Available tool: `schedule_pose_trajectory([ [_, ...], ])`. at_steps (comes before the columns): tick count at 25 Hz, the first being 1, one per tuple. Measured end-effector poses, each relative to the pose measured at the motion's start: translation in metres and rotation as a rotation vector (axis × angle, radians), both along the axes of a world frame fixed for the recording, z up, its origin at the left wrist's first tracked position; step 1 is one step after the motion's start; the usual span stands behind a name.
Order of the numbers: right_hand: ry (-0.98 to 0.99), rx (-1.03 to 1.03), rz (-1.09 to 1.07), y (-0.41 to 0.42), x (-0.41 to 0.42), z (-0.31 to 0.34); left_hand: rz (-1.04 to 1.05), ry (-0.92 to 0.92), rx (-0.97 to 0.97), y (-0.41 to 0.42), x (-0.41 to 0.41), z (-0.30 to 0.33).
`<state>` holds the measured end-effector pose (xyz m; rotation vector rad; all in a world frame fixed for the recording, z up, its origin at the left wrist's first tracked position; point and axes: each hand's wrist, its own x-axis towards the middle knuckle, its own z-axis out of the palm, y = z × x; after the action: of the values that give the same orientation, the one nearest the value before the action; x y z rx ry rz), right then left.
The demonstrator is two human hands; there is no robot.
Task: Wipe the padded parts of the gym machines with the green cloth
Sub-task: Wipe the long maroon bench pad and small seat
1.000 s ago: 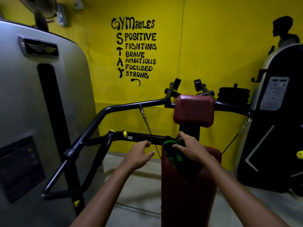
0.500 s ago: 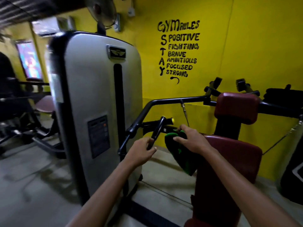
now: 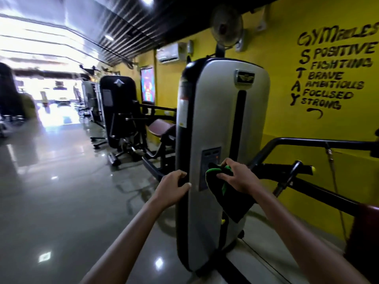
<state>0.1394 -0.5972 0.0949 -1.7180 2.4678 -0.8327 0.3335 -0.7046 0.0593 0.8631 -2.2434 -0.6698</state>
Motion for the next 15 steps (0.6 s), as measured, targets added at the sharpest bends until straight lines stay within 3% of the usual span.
schedule_pose_trajectory([
  [15, 0.010, 0.037, 0.392, -0.185, 0.073, -0.007, 0.386, 0.008, 0.019, -0.098, 0.101, -0.009],
])
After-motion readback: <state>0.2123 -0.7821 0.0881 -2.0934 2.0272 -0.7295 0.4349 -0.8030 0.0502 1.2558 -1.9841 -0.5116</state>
